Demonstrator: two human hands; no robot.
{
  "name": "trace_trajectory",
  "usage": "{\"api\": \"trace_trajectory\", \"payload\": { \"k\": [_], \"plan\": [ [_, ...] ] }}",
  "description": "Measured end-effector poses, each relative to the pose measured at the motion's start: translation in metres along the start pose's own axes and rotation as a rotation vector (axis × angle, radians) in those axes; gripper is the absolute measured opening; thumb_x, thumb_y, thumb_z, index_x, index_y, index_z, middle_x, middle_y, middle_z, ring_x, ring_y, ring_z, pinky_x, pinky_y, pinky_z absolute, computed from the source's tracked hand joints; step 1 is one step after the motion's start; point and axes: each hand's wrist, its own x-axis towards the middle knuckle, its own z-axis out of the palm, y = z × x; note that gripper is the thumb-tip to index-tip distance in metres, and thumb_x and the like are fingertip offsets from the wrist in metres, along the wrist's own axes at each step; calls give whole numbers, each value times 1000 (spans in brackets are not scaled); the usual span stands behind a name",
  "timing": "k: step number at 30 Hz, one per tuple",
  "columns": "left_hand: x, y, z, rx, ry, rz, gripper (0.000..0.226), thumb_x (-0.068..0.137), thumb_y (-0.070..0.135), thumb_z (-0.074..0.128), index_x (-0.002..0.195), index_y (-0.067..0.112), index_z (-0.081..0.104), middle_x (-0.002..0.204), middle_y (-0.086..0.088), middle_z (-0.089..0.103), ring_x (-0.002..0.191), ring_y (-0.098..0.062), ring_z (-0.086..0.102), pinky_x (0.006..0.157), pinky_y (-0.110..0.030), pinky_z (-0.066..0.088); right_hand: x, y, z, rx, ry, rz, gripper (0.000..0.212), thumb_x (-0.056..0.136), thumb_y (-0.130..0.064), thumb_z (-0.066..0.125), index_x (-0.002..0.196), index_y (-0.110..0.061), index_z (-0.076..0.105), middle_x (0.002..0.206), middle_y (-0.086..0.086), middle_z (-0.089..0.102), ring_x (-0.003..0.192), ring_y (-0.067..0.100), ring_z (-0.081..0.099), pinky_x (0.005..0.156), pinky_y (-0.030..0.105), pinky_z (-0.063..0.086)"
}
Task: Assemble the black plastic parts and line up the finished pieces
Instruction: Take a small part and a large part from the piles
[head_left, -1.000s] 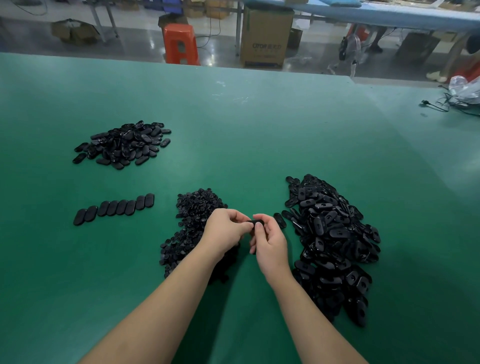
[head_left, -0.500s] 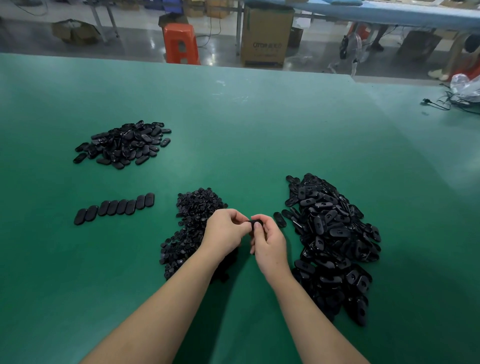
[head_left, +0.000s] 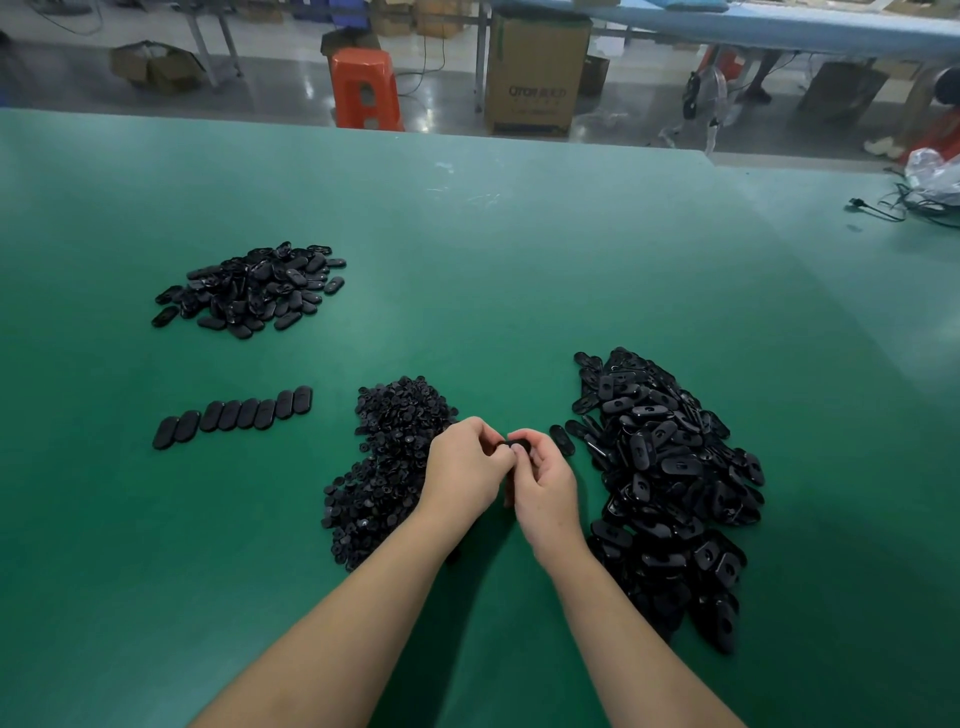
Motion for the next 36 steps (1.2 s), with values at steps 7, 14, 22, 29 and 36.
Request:
{"api": "trace_trajectory", "payload": {
  "k": [7, 14, 22, 29, 36],
  "plan": [
    [-3, 0, -5, 24, 18, 64, 7, 87, 19, 67, 86, 16, 72, 79, 7, 68, 75, -11, 61, 65, -22, 42, 0, 1, 0, -3, 3, -20, 12, 103, -16, 55, 99, -25, 63, 88, 1, 70, 74, 13, 58, 72, 38, 46],
    [-3, -4, -7, 60, 10, 95, 7, 90, 19, 65, 90, 18, 72, 79, 10, 66, 71, -6, 59, 60, -15, 42, 1, 1, -1, -44, -3, -52, 17, 101, -13, 58, 98, -29, 63, 94, -3, 73, 92, 14, 69, 85, 35, 55],
    [-3, -10, -10, 479, -24, 517, 22, 99, 22, 51, 119, 17, 59, 108, 0, 63, 101, -21, 60, 84, -34, 48, -2, 0, 1, 37, 13, -6, 25, 105, -17, 46, 101, -38, 59, 92, -5, 68, 78, 11, 58, 69, 33, 45],
    [12, -28, -48, 393, 179, 393, 22, 95, 26, 58, 114, 16, 66, 101, 0, 67, 89, -22, 64, 78, -37, 54, -6, -8, 0, -3, -22, -59, 20, 106, -19, 47, 115, -35, 54, 77, -3, 65, 55, 11, 52, 52, 28, 47],
    [46, -102, -108, 264, 436, -78, 28, 95, 29, 65, 112, 7, 70, 72, 7, 60, 59, -10, 57, 52, -27, 41, -8, -9, 1, -71, -56, -54, 16, 105, -20, 51, 111, -33, 60, 78, -3, 66, 58, 7, 53, 54, 25, 48]
  ]
}}
